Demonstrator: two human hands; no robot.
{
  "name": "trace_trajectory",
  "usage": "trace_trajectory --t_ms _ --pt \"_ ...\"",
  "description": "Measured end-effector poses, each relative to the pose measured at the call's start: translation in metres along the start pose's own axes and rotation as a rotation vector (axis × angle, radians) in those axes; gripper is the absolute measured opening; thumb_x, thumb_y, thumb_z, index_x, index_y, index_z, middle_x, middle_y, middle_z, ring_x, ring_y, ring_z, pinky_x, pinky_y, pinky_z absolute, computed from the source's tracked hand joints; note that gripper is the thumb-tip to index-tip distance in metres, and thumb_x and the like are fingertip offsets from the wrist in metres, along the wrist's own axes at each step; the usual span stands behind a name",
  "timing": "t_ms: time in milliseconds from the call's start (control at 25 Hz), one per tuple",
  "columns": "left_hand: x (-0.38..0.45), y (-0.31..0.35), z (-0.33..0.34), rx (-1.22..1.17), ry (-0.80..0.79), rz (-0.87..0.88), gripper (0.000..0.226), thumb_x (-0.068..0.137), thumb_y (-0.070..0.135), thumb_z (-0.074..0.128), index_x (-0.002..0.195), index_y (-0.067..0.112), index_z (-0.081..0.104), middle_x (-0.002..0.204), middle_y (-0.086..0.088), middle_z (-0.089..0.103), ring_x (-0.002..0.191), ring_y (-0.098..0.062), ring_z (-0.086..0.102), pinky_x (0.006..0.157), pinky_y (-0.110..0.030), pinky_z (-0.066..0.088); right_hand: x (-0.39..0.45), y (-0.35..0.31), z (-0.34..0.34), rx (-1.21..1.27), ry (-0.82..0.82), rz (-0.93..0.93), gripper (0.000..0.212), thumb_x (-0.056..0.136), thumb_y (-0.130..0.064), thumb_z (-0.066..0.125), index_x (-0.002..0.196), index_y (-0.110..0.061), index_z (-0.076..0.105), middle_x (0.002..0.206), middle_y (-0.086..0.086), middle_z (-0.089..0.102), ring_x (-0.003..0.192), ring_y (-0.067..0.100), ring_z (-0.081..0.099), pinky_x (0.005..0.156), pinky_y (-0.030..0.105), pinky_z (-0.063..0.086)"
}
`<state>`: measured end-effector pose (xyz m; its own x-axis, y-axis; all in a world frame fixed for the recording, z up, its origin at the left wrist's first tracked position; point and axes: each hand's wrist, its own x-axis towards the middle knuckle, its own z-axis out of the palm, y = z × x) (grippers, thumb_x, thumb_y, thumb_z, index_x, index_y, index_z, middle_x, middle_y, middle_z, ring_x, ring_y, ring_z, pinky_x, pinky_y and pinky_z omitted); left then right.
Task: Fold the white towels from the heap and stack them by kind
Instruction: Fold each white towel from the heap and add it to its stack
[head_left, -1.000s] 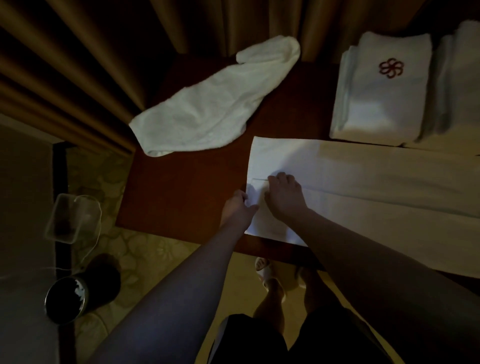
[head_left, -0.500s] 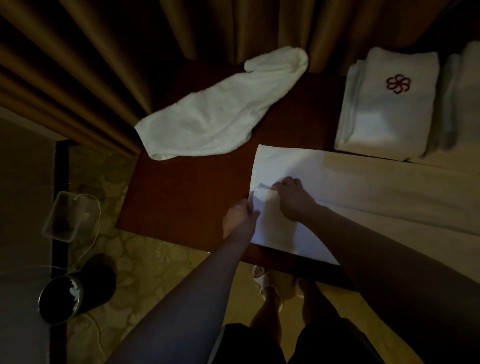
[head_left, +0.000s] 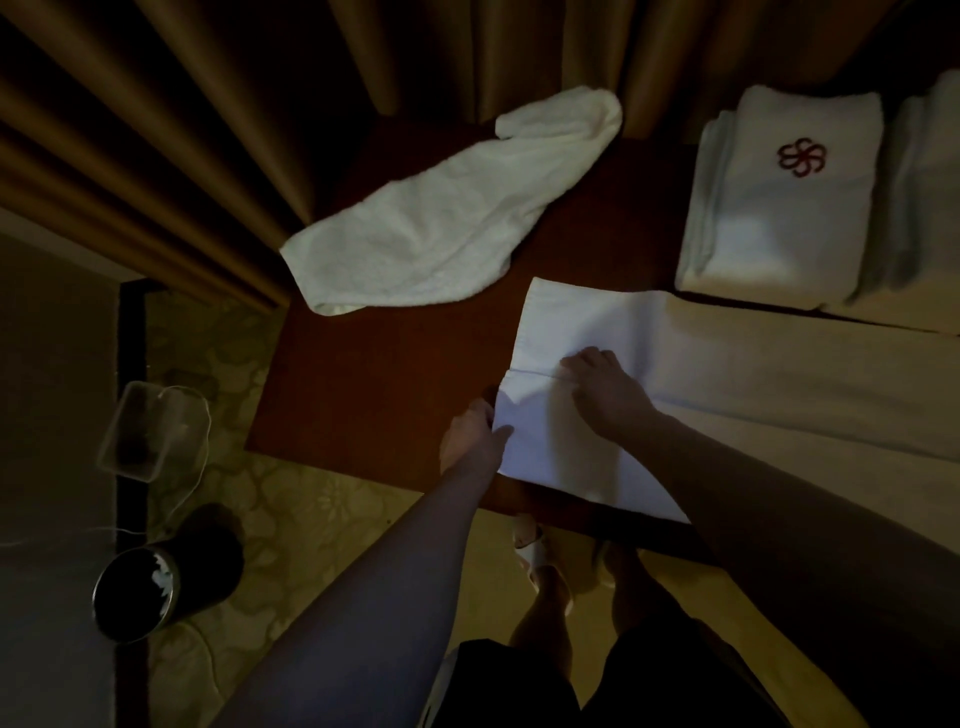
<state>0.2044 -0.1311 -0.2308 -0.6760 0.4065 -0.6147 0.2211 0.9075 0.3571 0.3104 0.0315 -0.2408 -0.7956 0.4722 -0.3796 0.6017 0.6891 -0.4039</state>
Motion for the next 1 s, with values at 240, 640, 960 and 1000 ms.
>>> trace_trajectory --t_ms 240,640,960,1000 --pt "-0.001 0.006 -0.002 0.255 0.113 0.092 0.029 0.091 0.023 0.060 0.118 0.015 0.052 0.120 -0.008 0.055 0.112 -0.027 0.051 0.091 -0.038 0.044 -0.030 0.018 -0.001 0.044 0.220 -0.025 0.039 0.086 -0.013 0.061 0.124 -0.006 0.055 0.126 0.018 0.051 0.116 0.034 0.047 0.090 0.043 0.047" --pt "0.001 0.040 0.021 0.532 -0.089 0.464 0.065 0.096 0.038 0.052 0.150 0.026 0.018 0.161 -0.005 0.004 0.148 -0.026 0.003 0.114 -0.045 0.021 -0.068 0.072 0.002 -0.199 0.127 0.208 0.059 0.094 -0.050 0.046 0.144 -0.020 0.039 0.140 0.025 0.041 0.128 0.044 0.042 0.098 0.052 0.042" --pt "0.001 0.064 0.018 0.616 -0.025 0.403 0.057 0.095 0.039 0.051 0.143 0.017 0.031 0.150 -0.014 0.026 0.138 -0.031 0.025 0.105 -0.044 0.032 -0.055 0.069 -0.023 -0.076 0.079 0.222 0.050 0.094 -0.042 0.050 0.136 -0.015 0.043 0.132 0.017 0.042 0.119 0.034 0.044 0.091 0.045 0.046" --pt "0.003 0.070 0.017 0.603 0.015 0.435 0.053 0.095 0.038 0.051 0.140 0.015 0.035 0.146 -0.013 0.031 0.133 -0.031 0.031 0.103 -0.043 0.034 -0.053 0.073 -0.026 -0.052 0.106 0.225 0.047 0.094 -0.039 0.051 0.133 -0.013 0.045 0.132 0.017 0.044 0.120 0.034 0.044 0.092 0.045 0.046"
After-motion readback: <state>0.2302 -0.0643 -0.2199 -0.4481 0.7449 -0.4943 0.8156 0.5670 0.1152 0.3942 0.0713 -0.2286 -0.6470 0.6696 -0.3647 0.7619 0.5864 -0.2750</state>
